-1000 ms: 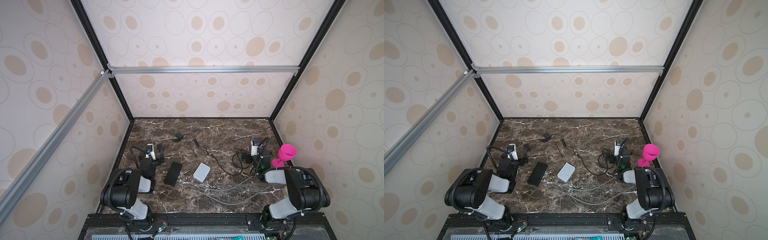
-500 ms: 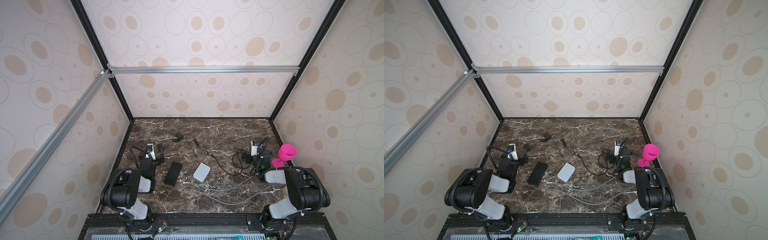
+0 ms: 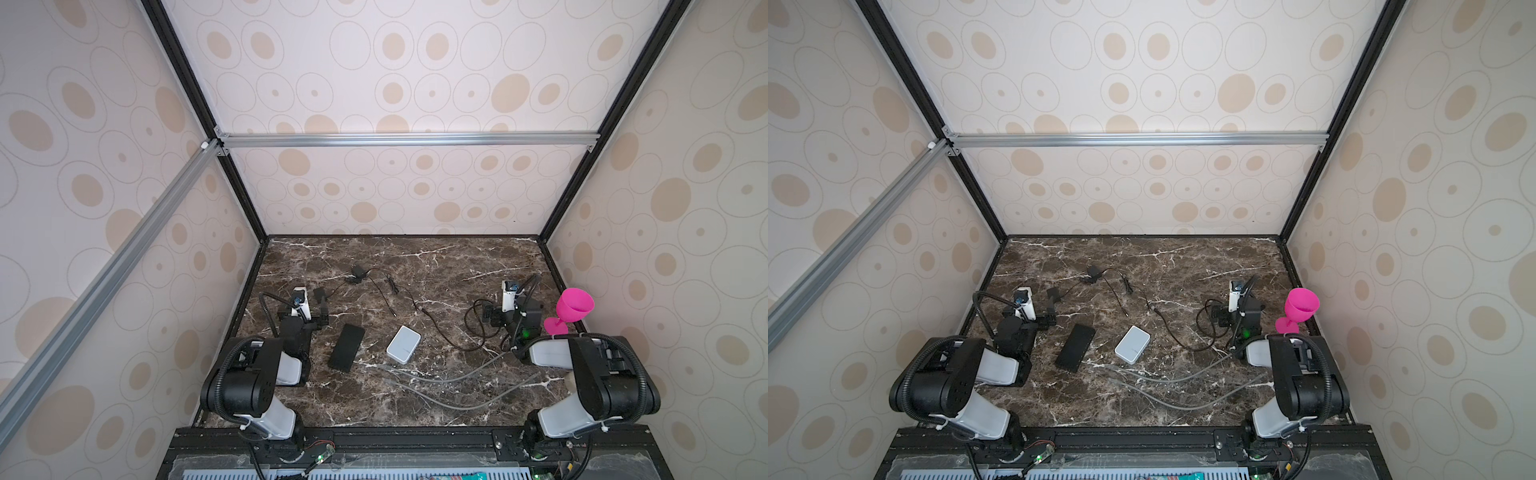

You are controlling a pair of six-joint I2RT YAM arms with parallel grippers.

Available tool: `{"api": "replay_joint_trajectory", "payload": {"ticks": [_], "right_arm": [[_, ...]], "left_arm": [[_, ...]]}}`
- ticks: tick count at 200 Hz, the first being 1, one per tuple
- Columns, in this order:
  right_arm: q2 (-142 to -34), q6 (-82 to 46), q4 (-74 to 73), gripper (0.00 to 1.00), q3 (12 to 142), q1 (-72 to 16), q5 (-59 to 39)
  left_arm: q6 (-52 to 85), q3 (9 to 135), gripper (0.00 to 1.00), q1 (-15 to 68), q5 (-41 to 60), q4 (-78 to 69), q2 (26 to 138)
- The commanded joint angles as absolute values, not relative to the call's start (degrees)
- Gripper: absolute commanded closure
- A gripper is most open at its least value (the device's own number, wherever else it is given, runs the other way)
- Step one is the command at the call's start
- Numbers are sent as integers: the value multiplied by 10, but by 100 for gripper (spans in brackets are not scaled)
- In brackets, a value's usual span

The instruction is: Insert the plug into the switch port

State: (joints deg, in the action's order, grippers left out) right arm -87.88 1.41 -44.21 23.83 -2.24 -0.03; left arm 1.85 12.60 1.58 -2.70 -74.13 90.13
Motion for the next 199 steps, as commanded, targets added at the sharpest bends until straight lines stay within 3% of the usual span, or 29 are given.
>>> {"api": "replay_joint_trajectory", "payload": {"ticks": [1,28,44,63,75,91,122,147,167,181,199], "right_arm": [[-883,17,-453,0,244,-21,0],[-882,17,-453,0,245,-21,2],[-873,-6,-455,0,246,-20,66],[-792,-74,-233,0,314,-21,187],[-767,-90,-85,0,386,-20,204],[-746,-118,35,0,455,-20,180],[-701,-304,175,0,524,-16,85],[-678,-341,210,0,535,-13,-52],[-652,-353,175,0,520,-22,-175],[-643,-337,204,0,536,-62,-173],[-649,-281,285,0,586,-140,-127]], "left_arm": [[6,134,2,11,-28,-765,904],[8,136,2,11,-30,-762,904],[7,130,2,11,-31,-772,901],[23,120,2,11,-80,-733,838],[50,130,2,11,-141,-660,780],[79,125,2,11,-164,-598,693],[142,164,2,45,-171,-395,514],[250,201,2,66,-117,-232,395],[323,202,2,84,-1,-175,332],[331,217,2,122,44,-123,318],[319,250,2,182,12,-32,315]]}}
